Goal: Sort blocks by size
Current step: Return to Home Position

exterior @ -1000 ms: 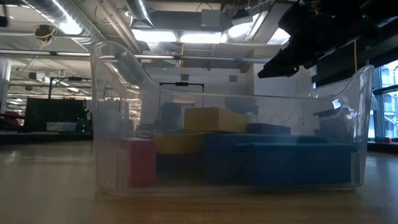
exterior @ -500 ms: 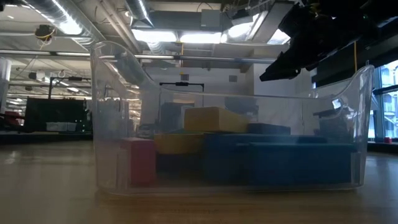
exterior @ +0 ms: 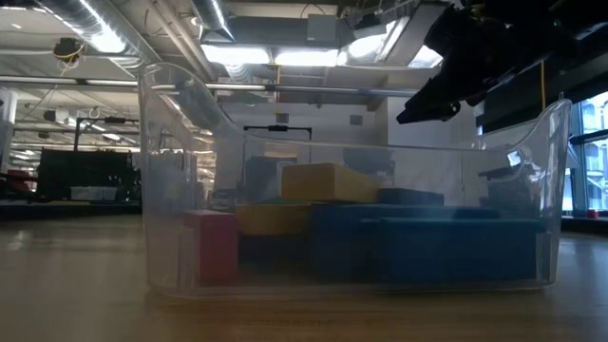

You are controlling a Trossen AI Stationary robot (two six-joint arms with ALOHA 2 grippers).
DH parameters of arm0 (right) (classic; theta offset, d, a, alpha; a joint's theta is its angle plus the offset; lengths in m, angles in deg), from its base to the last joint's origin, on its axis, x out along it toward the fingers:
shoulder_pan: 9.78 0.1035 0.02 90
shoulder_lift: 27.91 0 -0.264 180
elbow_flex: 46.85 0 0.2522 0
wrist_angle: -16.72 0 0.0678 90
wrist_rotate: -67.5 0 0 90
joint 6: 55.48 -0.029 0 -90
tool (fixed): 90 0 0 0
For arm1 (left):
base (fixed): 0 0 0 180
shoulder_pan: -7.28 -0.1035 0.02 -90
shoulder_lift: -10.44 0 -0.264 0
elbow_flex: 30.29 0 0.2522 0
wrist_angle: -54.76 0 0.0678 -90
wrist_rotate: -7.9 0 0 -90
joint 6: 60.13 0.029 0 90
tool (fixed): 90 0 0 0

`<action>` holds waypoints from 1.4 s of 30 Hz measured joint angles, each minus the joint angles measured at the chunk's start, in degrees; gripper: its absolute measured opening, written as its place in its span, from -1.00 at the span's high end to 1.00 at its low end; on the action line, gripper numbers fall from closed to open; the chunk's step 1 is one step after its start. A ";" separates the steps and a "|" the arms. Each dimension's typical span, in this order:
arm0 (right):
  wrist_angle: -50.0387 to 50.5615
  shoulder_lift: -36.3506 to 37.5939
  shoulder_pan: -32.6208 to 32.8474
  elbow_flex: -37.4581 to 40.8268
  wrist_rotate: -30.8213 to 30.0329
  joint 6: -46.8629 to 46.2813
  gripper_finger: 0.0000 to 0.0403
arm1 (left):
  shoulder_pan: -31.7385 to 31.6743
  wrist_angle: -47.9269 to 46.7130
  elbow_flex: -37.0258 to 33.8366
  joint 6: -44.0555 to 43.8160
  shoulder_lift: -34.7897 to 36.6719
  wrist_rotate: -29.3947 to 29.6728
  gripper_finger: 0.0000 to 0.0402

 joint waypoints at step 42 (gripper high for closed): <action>-1.02 32.36 -8.99 15.72 7.92 -4.02 0.74 | -50.73 58.14 -30.90 81.32 23.68 7.63 0.99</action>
